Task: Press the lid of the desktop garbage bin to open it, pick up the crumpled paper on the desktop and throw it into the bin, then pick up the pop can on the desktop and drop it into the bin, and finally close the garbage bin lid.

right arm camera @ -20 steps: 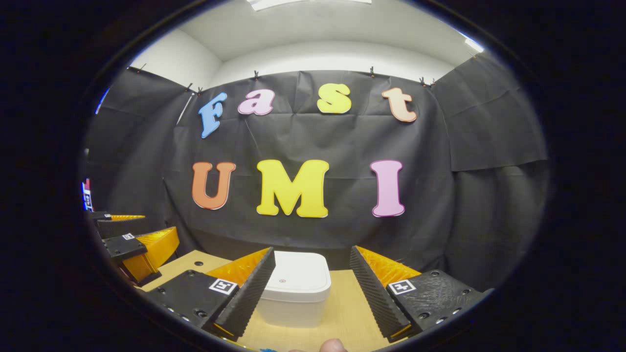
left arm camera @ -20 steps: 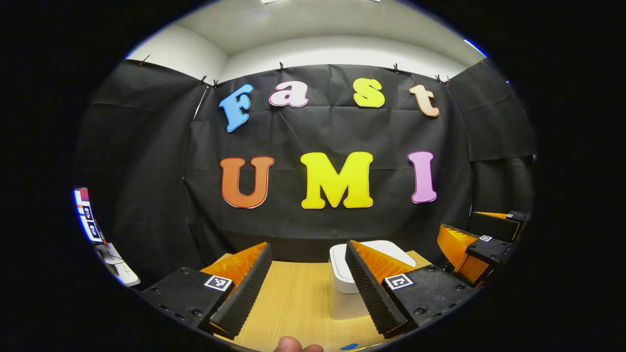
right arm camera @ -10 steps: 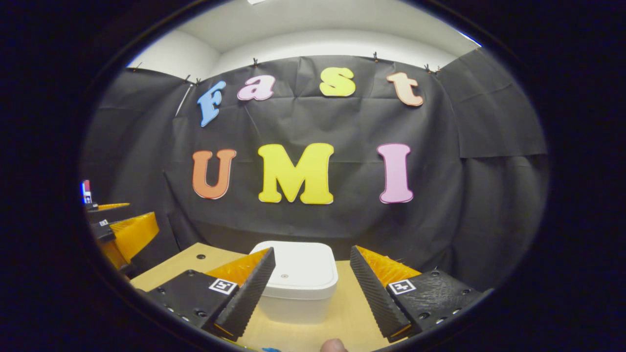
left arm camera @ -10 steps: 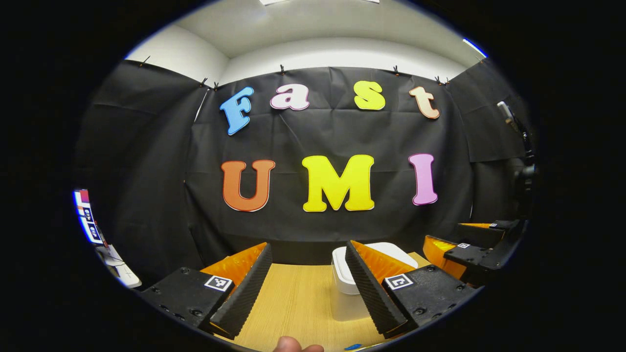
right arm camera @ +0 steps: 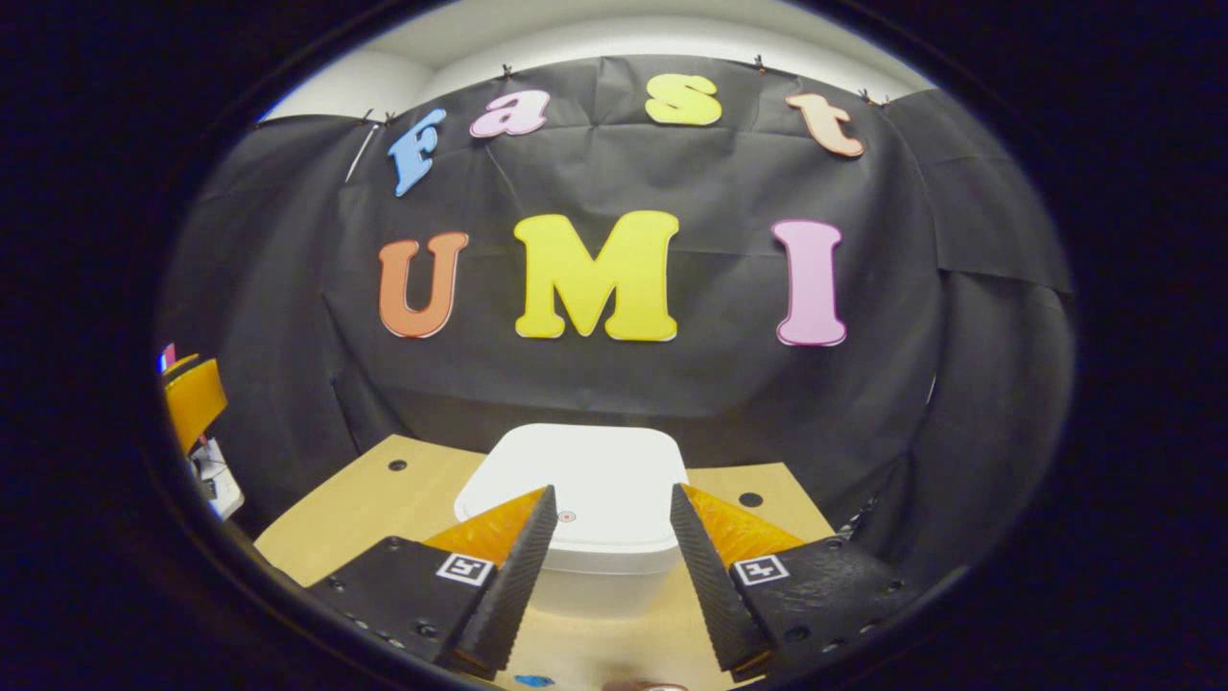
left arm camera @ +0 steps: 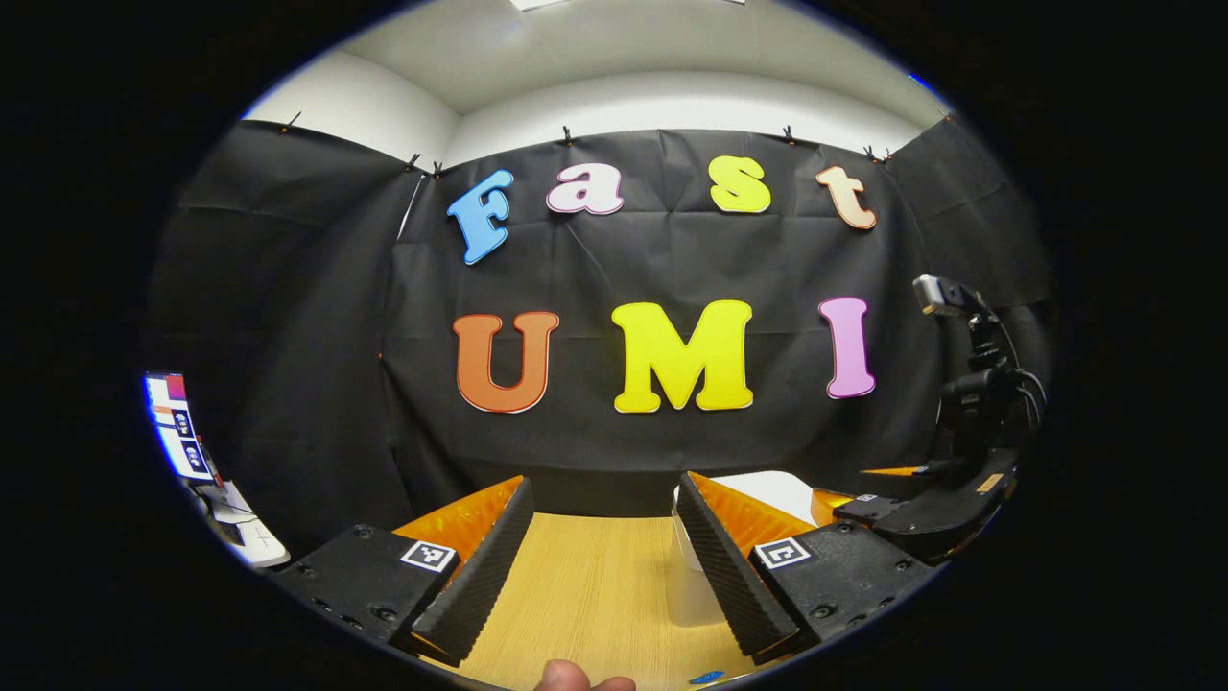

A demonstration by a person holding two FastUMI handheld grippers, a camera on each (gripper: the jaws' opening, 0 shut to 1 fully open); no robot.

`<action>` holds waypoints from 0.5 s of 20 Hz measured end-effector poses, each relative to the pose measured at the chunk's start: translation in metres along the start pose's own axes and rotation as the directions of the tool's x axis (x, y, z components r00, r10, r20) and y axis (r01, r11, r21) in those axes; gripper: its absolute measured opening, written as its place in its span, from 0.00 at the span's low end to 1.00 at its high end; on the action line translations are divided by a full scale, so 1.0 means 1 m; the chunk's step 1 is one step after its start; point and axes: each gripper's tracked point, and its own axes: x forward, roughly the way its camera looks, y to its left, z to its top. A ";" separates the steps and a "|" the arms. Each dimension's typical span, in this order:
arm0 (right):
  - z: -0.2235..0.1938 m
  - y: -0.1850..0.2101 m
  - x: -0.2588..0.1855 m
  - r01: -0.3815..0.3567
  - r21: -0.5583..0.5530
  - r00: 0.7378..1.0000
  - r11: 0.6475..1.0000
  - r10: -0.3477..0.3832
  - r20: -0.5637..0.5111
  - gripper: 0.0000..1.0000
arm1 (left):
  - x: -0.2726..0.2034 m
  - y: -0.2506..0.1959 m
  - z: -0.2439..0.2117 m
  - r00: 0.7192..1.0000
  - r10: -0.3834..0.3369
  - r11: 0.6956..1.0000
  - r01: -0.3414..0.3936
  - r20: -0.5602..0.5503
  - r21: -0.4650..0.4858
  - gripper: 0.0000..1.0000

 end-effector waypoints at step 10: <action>-0.008 -0.004 0.034 0.009 -0.022 0.999 1.000 -0.010 -0.045 0.17 | -0.001 0.010 -0.009 0.999 0.045 0.999 -0.044 -0.028 0.009 0.97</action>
